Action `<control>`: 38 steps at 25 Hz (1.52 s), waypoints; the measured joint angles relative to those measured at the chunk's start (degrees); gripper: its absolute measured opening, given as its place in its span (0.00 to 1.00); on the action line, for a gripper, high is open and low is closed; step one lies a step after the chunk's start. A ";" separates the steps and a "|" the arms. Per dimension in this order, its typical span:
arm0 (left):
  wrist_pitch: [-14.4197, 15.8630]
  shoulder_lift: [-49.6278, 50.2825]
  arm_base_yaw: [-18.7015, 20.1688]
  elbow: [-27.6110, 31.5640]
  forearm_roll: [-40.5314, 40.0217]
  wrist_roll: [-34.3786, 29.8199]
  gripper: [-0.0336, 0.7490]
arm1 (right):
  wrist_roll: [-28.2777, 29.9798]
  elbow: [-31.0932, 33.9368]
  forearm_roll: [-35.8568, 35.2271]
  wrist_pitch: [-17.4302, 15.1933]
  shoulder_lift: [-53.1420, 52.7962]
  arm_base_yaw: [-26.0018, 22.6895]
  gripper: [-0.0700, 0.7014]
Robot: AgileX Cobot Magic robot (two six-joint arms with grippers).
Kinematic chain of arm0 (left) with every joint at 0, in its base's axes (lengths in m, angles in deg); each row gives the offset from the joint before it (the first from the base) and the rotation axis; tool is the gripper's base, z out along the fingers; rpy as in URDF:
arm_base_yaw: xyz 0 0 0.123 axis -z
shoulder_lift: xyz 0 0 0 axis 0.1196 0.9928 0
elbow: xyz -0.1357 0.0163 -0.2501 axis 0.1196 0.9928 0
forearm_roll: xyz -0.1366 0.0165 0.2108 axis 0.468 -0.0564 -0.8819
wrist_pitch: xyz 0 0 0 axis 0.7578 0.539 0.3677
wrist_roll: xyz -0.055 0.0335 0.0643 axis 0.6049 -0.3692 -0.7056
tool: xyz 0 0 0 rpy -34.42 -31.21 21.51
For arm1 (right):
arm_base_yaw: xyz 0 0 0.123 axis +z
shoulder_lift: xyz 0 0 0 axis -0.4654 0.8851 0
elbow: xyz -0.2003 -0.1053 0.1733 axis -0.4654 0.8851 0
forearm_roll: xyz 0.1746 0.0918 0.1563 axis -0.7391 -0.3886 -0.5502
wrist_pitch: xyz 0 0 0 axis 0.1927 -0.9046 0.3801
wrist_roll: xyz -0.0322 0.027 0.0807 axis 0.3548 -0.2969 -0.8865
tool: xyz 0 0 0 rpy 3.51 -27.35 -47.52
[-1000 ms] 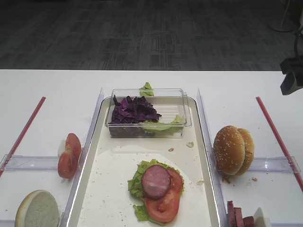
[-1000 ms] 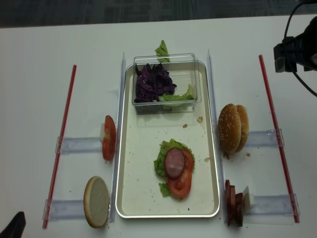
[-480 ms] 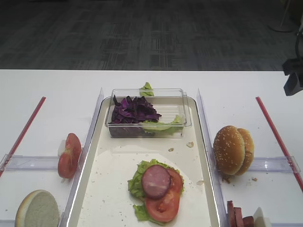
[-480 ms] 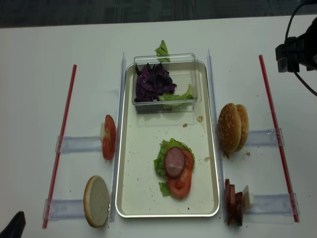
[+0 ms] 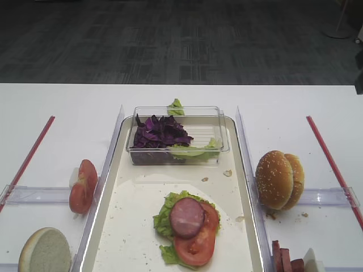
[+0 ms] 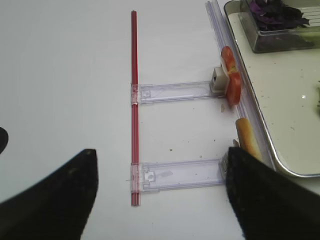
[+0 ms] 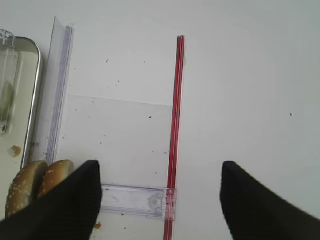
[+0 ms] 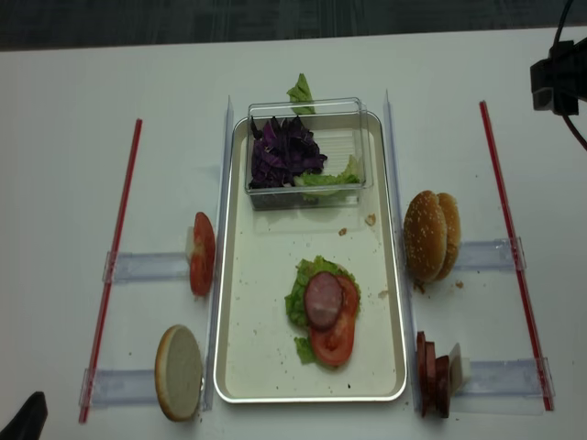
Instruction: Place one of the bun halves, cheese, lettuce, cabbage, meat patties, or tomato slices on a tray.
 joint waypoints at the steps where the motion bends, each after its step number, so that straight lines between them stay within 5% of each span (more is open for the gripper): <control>1: 0.00 0.00 0.00 0.00 0.00 0.00 0.67 | 0.00 0.28 0.00 -0.15 -0.89 0.00 0.77; 11: 0.00 0.00 0.00 0.00 0.00 0.00 0.67 | -0.23 16.36 0.00 3.07 -16.45 0.00 0.77; 20: 0.00 0.00 0.00 0.00 0.00 0.00 0.67 | -0.33 27.38 -1.94 2.61 -32.50 0.00 0.77; 38: 0.00 0.00 0.00 0.00 0.00 0.00 0.67 | -4.93 30.29 1.26 -14.30 -60.93 0.00 0.77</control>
